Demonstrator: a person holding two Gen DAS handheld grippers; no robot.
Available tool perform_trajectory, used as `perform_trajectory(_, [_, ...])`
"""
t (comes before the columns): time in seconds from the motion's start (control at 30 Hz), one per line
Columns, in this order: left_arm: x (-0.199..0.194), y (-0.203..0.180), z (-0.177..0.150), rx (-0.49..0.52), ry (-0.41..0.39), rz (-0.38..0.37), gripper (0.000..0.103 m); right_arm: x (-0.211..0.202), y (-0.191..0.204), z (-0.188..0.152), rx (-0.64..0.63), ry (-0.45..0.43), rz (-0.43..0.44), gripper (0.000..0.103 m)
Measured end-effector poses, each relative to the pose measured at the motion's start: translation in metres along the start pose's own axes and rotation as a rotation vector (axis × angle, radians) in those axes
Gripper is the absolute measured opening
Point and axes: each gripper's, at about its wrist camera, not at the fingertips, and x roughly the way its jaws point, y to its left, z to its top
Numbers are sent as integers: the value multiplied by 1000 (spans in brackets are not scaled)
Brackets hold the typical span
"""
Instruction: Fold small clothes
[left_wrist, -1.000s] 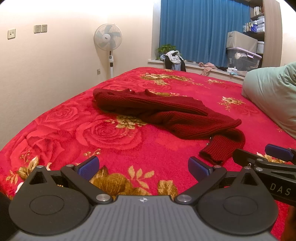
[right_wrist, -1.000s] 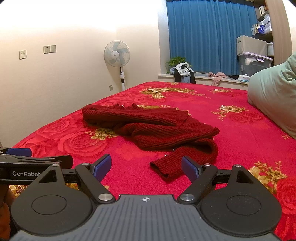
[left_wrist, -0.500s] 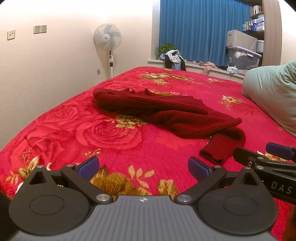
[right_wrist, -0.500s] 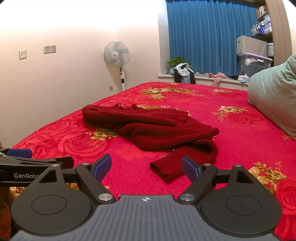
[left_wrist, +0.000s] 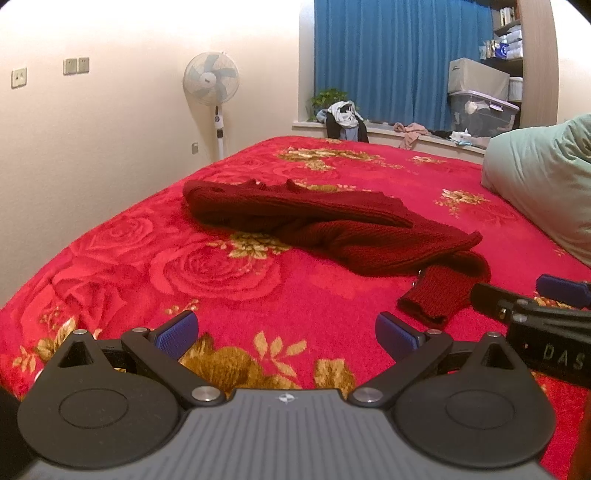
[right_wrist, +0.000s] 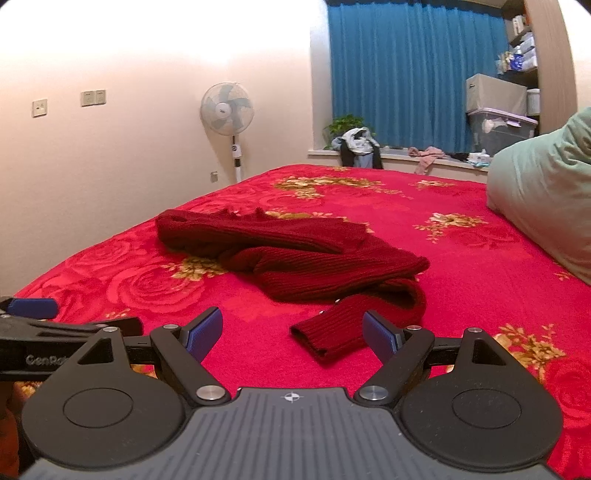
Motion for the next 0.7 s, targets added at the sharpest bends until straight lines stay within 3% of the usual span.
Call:
perform_trajectory(0.07, [-1, 0, 1, 9, -19, -6, 100, 1, -6, 2, 23, -10, -7, 84])
perform_trajectory(0.13, [0, -2, 3, 23, -32, -6, 90, 2, -12, 5, 53, -19, -8, 84])
perform_trajectory(0.3, [14, -5, 19, 39, -30, -31, 35, 7, -27, 14, 109, -25, -24, 84])
perform_trajectory(0.37, [28, -10, 32, 44, -30, -40, 21, 10, -34, 20, 133, -25, -23, 84])
perform_trajectory(0.53, [81, -34, 68, 39, -38, -114, 19, 21, -50, 29, 178, -17, -46, 78])
perform_trajectory(0.7, [157, -59, 100, -69, 31, -253, 20, 28, -70, 36, 210, -5, -78, 73])
